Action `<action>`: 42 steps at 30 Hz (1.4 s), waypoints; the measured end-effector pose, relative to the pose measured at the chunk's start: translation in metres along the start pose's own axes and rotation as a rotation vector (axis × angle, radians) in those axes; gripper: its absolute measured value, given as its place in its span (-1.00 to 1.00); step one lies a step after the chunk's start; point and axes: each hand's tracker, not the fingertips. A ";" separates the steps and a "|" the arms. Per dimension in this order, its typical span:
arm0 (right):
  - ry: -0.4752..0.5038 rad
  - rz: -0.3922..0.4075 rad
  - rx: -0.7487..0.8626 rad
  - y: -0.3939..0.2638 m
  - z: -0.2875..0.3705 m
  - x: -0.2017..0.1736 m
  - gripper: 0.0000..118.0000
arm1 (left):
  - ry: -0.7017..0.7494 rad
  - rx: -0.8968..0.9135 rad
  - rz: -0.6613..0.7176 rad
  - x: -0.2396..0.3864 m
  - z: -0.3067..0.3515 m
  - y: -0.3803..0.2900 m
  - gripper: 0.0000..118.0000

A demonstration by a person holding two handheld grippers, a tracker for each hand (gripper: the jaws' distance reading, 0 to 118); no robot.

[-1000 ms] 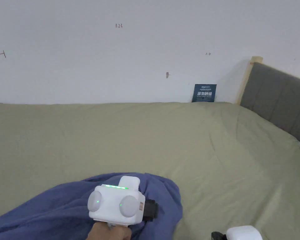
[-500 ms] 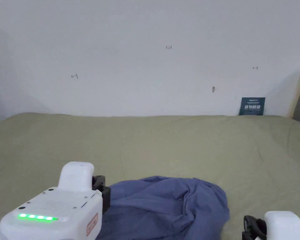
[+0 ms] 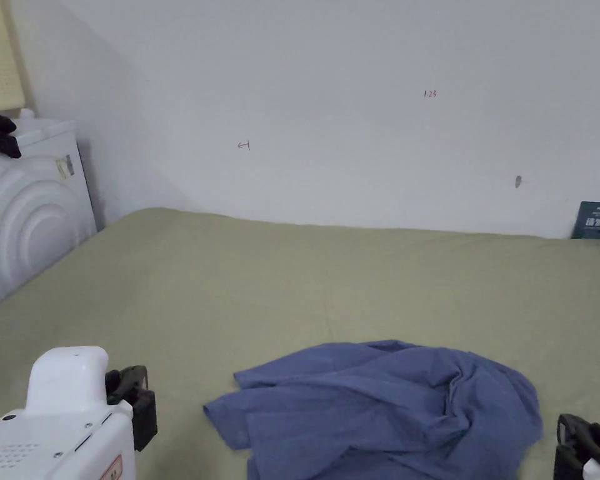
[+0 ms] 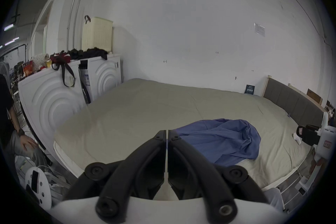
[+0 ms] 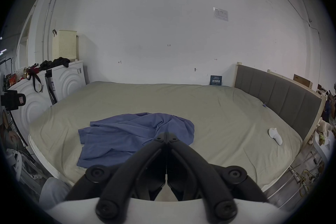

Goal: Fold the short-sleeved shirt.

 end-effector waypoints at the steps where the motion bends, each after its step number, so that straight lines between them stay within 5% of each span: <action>1: -0.001 0.002 0.001 0.000 -0.001 -0.001 -0.96 | 0.000 -0.005 0.007 0.000 -0.002 -0.001 -0.97; 8: 0.010 0.035 -0.015 0.001 -0.015 -0.004 -0.96 | -0.026 -0.097 -0.056 0.006 -0.045 0.005 -0.97; 17: 0.019 0.036 -0.080 -0.008 -0.051 -0.005 -0.96 | -0.076 -0.357 -0.132 0.032 -0.183 -0.013 -0.87; 18: 0.019 0.037 -0.086 -0.009 -0.056 -0.003 -0.96 | -0.080 -0.393 -0.129 0.035 -0.198 -0.015 -0.68; 19: 0.017 0.035 -0.099 -0.010 -0.062 -0.002 -0.96 | -0.077 -0.406 -0.112 0.037 -0.215 -0.017 -0.27; 21: 0.018 0.013 -0.119 -0.013 -0.073 0.001 -0.96 | -0.058 -0.450 -0.101 0.043 -0.243 -0.023 0.92; 32: 0.006 0.000 -0.209 -0.031 -0.109 0.014 -0.96 | 0.025 -0.683 -0.155 0.062 -0.357 -0.085 1.00; 35: 0.000 -0.007 -0.226 -0.033 -0.112 0.017 -0.96 | 0.023 -0.690 -0.129 0.065 -0.357 -0.094 0.84; 36: 0.003 -0.003 -0.230 -0.034 -0.113 0.019 -0.96 | 0.040 -0.661 -0.102 0.064 -0.350 -0.089 0.61; 38: 0.001 -0.007 -0.238 -0.034 -0.117 0.023 -0.96 | 0.021 -0.640 -0.078 0.066 -0.340 -0.084 -0.11; 39: 0.018 -0.044 -0.258 -0.035 -0.121 0.028 -0.96 | 0.020 -0.618 -0.110 0.064 -0.334 -0.078 -1.00; 42: 0.002 -0.065 -0.282 -0.032 -0.137 0.042 -0.96 | 0.006 -0.585 -0.114 0.063 -0.332 -0.070 -1.00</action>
